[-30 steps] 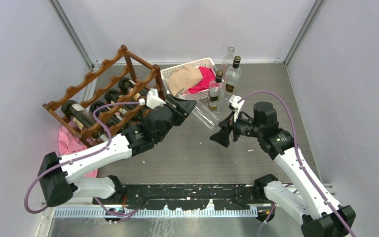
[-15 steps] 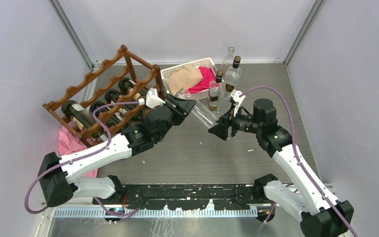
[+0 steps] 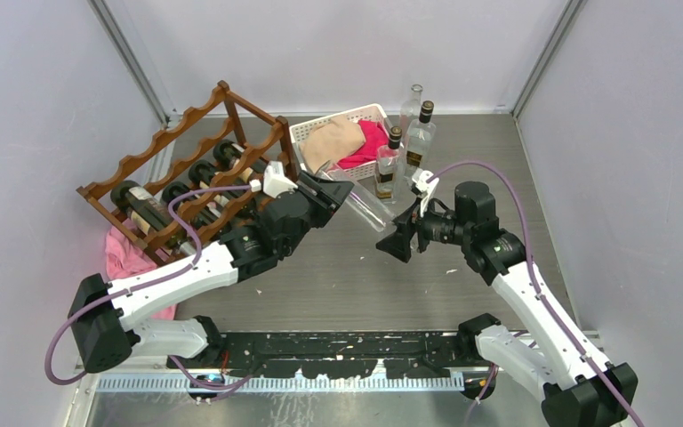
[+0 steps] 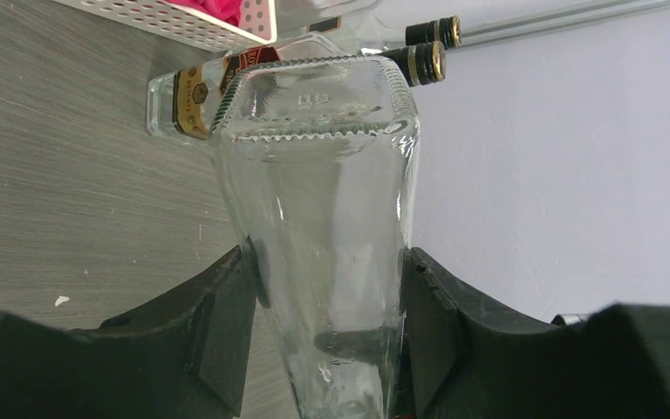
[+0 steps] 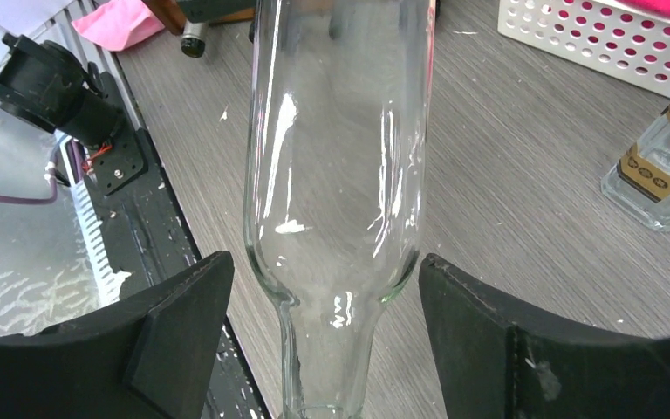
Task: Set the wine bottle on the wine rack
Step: Pick up the wine bottle from the center of the board.
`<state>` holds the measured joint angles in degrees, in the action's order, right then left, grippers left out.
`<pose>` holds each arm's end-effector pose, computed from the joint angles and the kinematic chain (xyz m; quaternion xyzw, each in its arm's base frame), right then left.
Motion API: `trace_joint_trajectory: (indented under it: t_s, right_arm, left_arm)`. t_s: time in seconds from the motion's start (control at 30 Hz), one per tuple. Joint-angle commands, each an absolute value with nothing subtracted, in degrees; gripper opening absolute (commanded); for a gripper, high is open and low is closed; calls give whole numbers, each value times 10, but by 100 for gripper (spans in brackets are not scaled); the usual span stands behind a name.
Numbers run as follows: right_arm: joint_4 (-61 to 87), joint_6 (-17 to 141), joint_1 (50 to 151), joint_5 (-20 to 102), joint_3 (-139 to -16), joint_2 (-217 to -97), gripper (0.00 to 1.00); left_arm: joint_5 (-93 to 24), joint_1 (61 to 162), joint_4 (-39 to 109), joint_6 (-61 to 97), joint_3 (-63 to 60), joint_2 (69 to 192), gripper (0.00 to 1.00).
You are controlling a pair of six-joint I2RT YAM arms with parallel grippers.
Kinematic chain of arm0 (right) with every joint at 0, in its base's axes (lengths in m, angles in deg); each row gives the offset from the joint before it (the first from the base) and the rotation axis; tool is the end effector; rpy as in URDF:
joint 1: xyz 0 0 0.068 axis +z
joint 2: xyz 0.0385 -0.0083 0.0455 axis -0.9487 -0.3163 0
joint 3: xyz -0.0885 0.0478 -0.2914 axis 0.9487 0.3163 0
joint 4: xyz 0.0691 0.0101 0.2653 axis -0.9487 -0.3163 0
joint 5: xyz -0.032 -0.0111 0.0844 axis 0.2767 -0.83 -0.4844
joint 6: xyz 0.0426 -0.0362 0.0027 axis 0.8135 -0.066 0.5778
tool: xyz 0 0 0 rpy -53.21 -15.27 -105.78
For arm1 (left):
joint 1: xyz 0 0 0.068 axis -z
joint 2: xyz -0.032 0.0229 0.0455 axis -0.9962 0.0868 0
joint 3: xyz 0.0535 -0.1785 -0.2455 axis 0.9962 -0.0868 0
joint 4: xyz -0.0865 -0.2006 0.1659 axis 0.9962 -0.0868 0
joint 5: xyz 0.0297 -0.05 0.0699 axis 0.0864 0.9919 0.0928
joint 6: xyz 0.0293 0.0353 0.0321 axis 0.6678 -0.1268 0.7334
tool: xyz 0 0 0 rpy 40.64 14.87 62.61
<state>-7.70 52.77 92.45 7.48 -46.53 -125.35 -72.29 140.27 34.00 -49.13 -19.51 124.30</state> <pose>0.1596 0.0880 0.3369 -0.3440 0.7373 0.3736 0.4455 0.1777 -0.2227 0.3566 -0.3119 0.7151 -0.4670 0.4163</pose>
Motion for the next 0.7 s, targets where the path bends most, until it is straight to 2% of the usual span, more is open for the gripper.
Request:
trace_joint_trajectory:
  t_s: [0.0,0.13,0.27,0.4,0.67]
  right_arm:
    - [-97,483,926,81,-468,-1231,82]
    - [-150,444,925,73,-479,-1224,82]
    - [-178,466,921,3,-482,-1229,81]
    - [-115,580,902,-40,-455,-1223,80]
    - [15,749,876,-62,-418,-1237,66]
  left_arm:
    - [-733,1396,421,-508,-189,1214,0]
    - [-733,1390,421,-505,-194,1208,0]
    - [-722,1384,429,-503,-200,1208,0]
    - [-710,1378,439,-496,-201,1209,0]
    - [-680,1367,457,-491,-205,1217,0]
